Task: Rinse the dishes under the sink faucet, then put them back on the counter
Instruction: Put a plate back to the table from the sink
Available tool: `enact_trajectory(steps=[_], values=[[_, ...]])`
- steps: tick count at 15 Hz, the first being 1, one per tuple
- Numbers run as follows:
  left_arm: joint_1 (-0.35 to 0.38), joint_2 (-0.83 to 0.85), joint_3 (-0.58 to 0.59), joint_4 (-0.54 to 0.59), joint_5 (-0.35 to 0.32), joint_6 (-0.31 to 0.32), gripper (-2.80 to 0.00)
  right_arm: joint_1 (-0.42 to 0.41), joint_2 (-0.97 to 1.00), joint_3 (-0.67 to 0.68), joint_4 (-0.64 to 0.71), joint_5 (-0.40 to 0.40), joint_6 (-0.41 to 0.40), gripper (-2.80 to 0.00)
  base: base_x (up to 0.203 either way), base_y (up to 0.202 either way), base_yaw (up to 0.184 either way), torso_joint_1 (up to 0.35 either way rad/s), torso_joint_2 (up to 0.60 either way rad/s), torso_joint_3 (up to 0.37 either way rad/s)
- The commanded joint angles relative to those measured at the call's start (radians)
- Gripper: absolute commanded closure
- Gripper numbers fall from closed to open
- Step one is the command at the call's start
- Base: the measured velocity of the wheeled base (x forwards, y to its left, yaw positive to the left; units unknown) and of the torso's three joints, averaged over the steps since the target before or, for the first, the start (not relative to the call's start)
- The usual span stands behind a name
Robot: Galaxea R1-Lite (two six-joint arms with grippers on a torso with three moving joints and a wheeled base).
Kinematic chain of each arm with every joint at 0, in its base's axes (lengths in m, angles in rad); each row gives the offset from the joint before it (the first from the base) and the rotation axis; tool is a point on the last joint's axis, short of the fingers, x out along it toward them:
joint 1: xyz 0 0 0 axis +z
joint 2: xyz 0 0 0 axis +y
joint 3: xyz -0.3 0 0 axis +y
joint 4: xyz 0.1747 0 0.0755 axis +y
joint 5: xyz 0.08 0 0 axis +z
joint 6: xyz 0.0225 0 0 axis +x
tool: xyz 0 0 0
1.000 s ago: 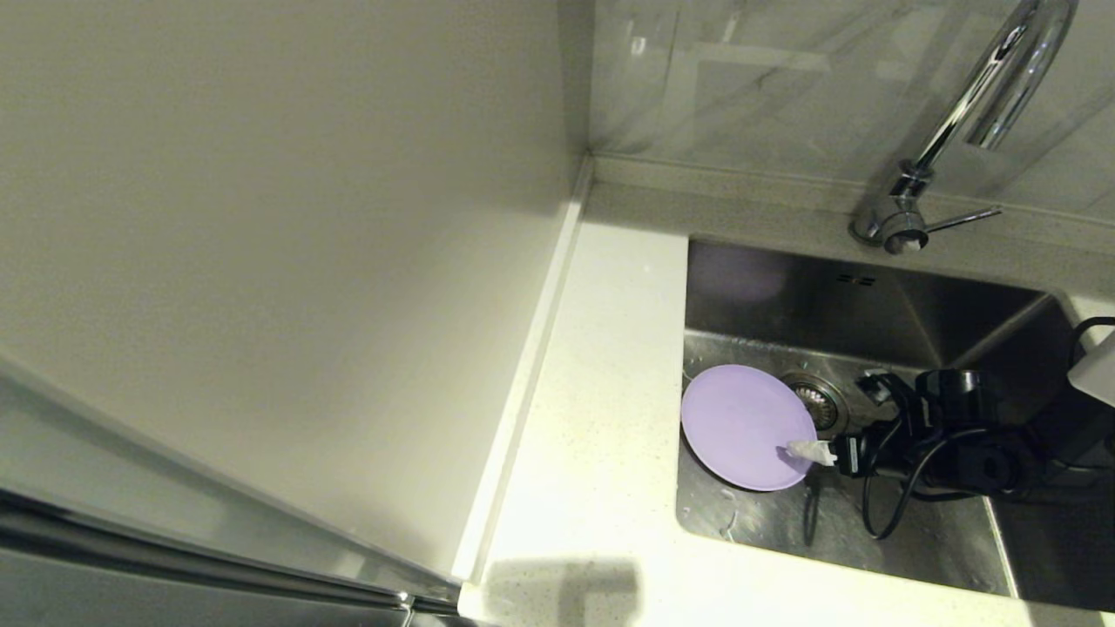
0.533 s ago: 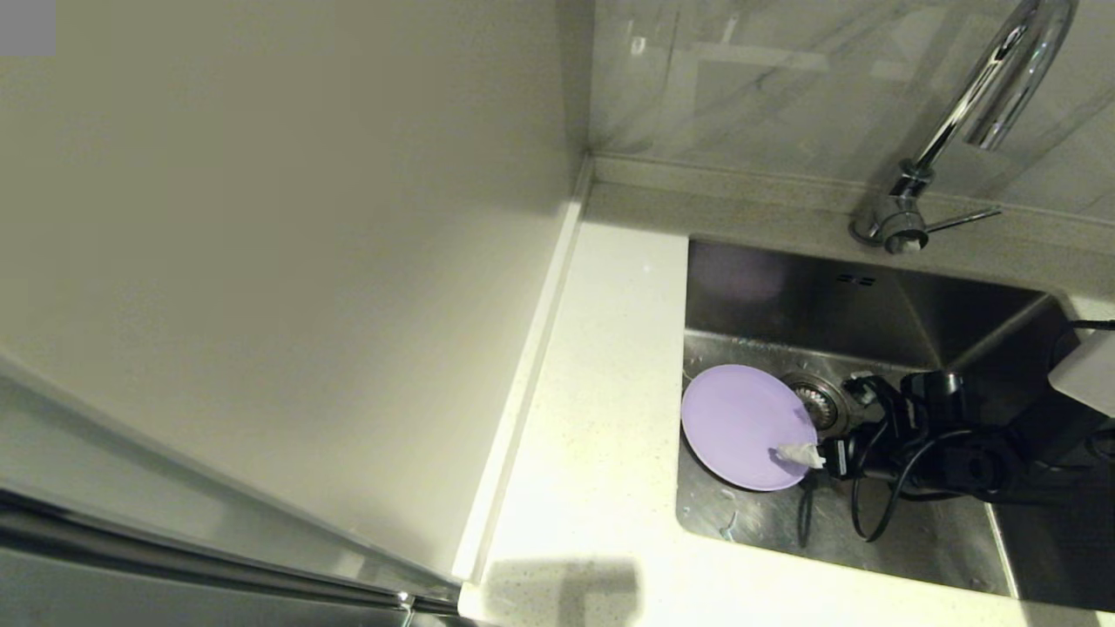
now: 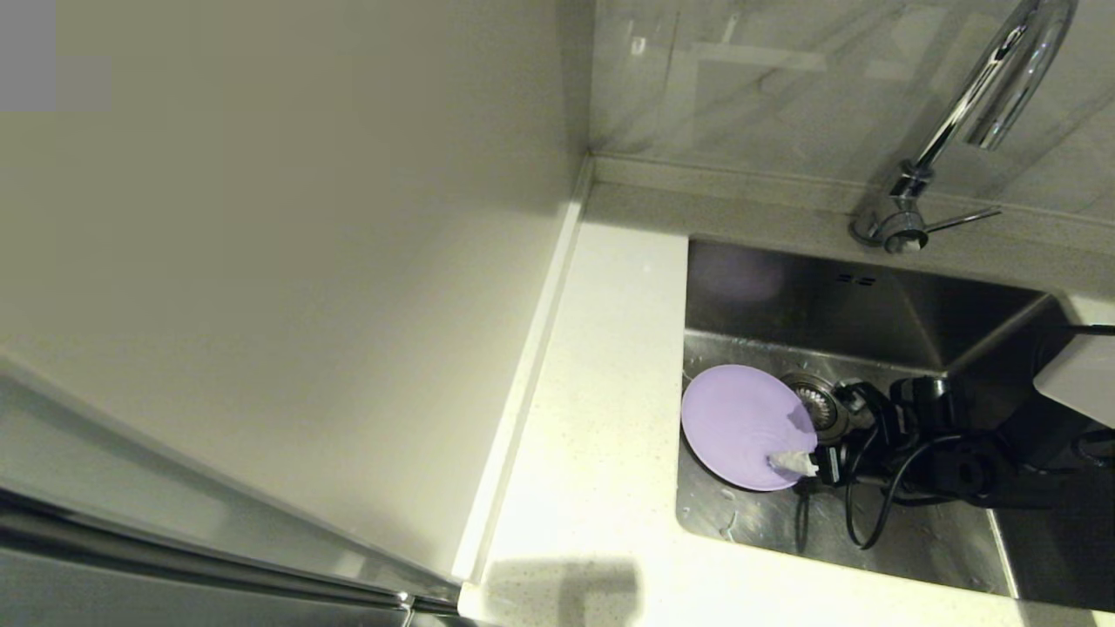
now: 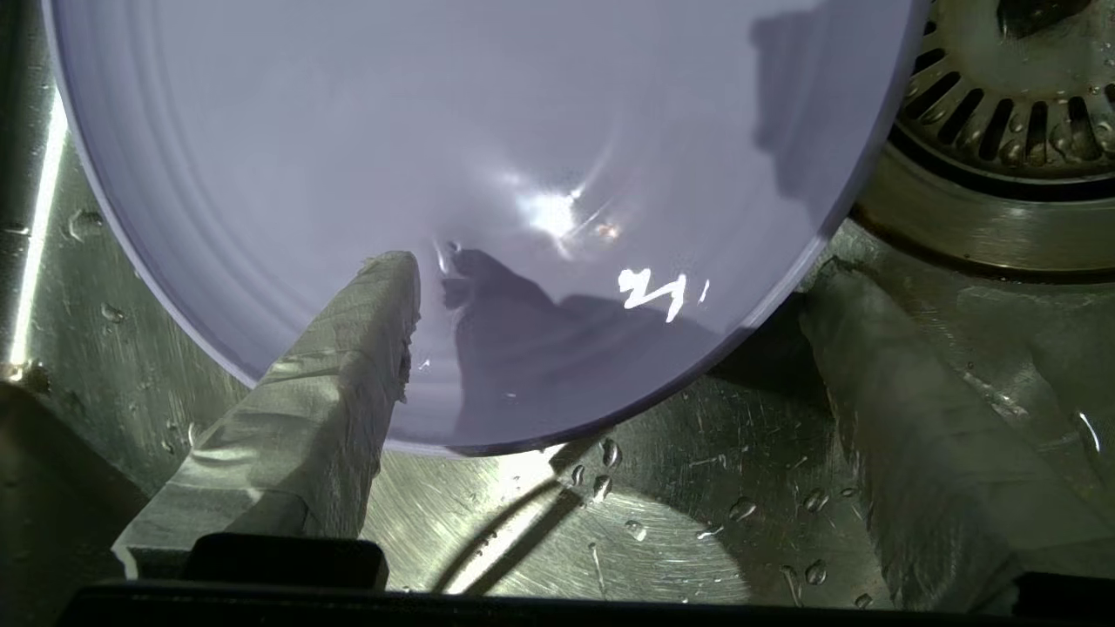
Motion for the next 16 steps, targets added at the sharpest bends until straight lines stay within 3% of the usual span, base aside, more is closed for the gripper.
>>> enact_trajectory(steps=[1,11,16], values=[[0.0,0.0,0.003,-0.001,0.0,-0.001,0.0,0.0,0.005,-0.001,-0.004,0.001,-0.003,0.0,0.0,0.0,0.0,0.0,0.0,0.0],[0.0,0.0,0.003,-0.001,0.0,-0.001,0.0,-0.01,0.005,-0.014,-0.002,-0.004,0.0,0.0,0.0,0.0,0.0,0.0,0.0,0.0],[0.0,0.0,0.003,-0.001,0.0,-0.001,0.0,-0.055,-0.024,-0.051,-0.004,-0.11,0.001,0.0,0.0,0.0,0.0,0.0,0.0,0.0]])
